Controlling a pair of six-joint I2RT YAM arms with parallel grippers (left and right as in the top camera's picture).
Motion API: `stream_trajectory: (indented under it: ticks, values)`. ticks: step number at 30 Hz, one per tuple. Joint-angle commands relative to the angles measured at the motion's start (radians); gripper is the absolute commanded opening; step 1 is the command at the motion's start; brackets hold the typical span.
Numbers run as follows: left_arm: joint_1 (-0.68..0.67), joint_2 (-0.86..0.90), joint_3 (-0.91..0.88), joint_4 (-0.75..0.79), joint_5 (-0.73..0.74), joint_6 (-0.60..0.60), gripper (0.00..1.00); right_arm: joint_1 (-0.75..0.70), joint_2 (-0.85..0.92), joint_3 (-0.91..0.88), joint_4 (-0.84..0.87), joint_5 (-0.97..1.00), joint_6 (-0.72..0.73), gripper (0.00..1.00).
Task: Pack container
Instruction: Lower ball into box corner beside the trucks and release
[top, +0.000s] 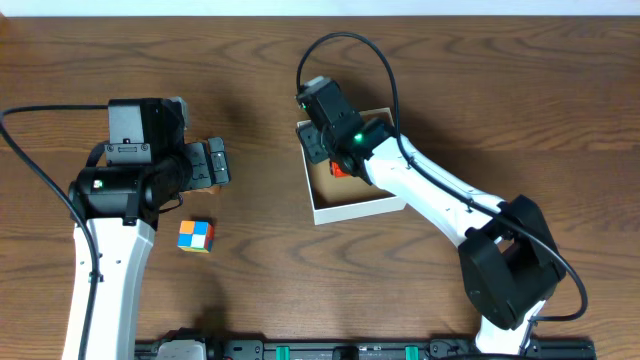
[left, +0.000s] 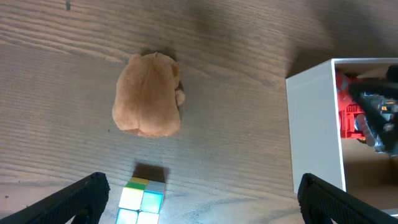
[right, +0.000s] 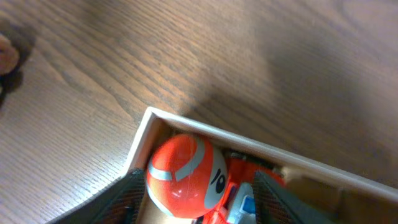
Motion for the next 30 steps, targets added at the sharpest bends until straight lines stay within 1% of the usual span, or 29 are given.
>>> stream_trajectory:
  ticks: [1, 2, 3, 4, 12, 26, 30]
  values:
    - [0.000, -0.001, 0.018, -0.004, 0.010, -0.002, 0.98, 0.002, -0.031, 0.028, -0.029, 0.002, -0.002, 0.26]
    - [0.000, -0.001, 0.018, -0.004, 0.010, -0.001, 0.98, 0.002, -0.031, 0.028, -0.040, 0.002, 0.002, 0.13]
    - [0.000, -0.001, 0.018, -0.004, 0.010, -0.001, 0.98, 0.003, -0.031, 0.027, -0.051, 0.000, 0.002, 0.04]
    - [0.000, -0.001, 0.018, -0.004, 0.010, -0.002, 0.98, 0.003, -0.031, 0.027, -0.065, -0.001, 0.003, 0.01]
    - [0.000, -0.001, 0.018, -0.004, 0.010, -0.002, 0.98, 0.004, -0.016, 0.005, -0.075, -0.005, 0.011, 0.01]
    - [0.000, -0.001, 0.018, -0.004, 0.010, -0.001, 0.98, 0.008, 0.127, 0.004, -0.019, -0.076, 0.012, 0.01]
    - [0.000, -0.001, 0.018, -0.004, 0.010, -0.001, 0.98, 0.008, 0.130, 0.005, -0.014, -0.071, 0.012, 0.01]
